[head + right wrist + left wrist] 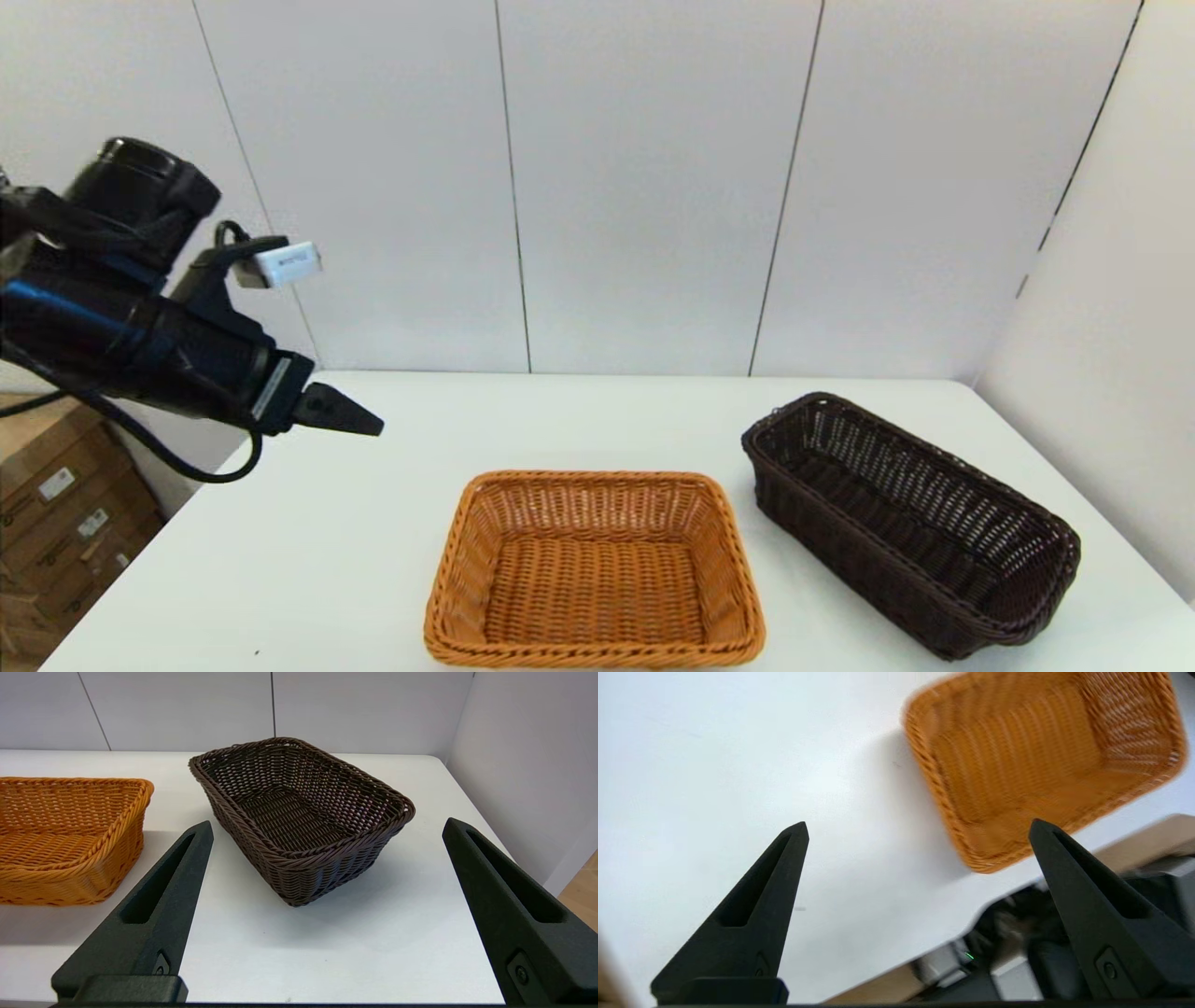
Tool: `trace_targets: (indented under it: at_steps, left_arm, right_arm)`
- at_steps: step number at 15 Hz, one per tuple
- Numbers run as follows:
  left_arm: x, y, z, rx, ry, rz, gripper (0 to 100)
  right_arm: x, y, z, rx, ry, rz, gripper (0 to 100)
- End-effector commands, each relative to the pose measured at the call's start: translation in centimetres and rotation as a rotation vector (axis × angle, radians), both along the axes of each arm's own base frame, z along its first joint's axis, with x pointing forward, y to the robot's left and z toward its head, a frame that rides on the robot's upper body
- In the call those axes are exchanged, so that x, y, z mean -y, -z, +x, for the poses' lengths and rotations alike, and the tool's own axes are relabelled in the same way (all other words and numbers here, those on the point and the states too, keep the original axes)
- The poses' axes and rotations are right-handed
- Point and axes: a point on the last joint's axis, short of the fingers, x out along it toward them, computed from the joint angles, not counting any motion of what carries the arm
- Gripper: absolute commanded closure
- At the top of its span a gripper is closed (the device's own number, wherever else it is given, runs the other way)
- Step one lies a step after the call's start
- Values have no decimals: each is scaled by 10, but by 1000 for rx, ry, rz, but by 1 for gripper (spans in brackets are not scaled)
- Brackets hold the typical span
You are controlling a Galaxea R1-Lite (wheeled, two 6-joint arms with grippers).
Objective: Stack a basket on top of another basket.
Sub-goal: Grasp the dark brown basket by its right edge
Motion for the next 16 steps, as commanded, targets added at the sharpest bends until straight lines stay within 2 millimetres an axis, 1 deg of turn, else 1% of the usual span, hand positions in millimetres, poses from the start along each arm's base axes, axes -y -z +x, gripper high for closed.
trace_targets:
  at_steps: [1,4,5,6,8,10,12,13,14,16]
  left_arm:
    - [-12,-39,-59,273,-94,46,0]
    - [-19,-25,-90,461,-164,72,0]
    - [-21,-21,-104,527,-182,77,0]
    - [-24,-15,-121,578,-184,76,0]
    - [-29,0,-162,640,-169,61,0]
    - [-35,18,-194,702,-175,46,0]
    - [-39,34,-217,755,-179,30,0]
    - [-42,46,-233,790,-192,27,0]
    - [-44,55,-243,819,-220,33,0]
    - [-47,65,-260,886,-272,33,0]
  right_arm:
    - [0,0,0,-1,1,-1,0]
    - [0,0,0,-1,2,-1,0]
    - [0,0,0,-1,1,-1,0]
    - [0,0,0,-1,-1,-1,0]
    - [0,0,0,-1,-1,-1,0]
    - [0,0,0,-1,-1,-1,0]
    - [0,0,0,-1,-1,-1,0]
    - [0,0,0,-1,-1,-1,0]
    - [0,0,0,-1,1,-1,0]
    - [0,0,0,-1,1,-1,0]
